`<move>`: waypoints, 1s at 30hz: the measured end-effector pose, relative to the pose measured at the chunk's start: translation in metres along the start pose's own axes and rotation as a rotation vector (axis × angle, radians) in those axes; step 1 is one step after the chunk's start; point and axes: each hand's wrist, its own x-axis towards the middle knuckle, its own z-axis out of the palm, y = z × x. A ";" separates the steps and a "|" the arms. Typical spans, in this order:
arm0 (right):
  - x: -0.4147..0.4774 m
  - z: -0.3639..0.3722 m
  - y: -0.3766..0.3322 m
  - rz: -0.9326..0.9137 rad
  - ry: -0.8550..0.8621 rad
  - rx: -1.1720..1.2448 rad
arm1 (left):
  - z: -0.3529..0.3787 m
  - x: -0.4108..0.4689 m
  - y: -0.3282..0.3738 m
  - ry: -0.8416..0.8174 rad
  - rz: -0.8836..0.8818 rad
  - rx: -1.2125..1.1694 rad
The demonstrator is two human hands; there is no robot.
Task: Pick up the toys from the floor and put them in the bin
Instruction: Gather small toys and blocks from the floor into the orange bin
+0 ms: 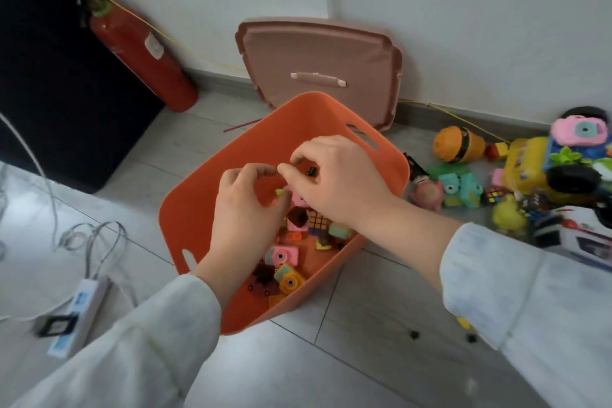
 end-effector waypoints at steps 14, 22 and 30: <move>-0.072 -0.092 0.051 0.083 0.178 -0.079 | 0.047 -0.019 0.111 0.040 0.329 -0.207; -0.176 -0.138 0.120 0.252 0.145 -0.349 | 0.120 -0.063 0.162 -0.138 0.494 -0.238; -0.284 -0.156 0.159 0.527 0.073 -0.534 | 0.194 -0.122 0.153 -0.506 0.501 -0.019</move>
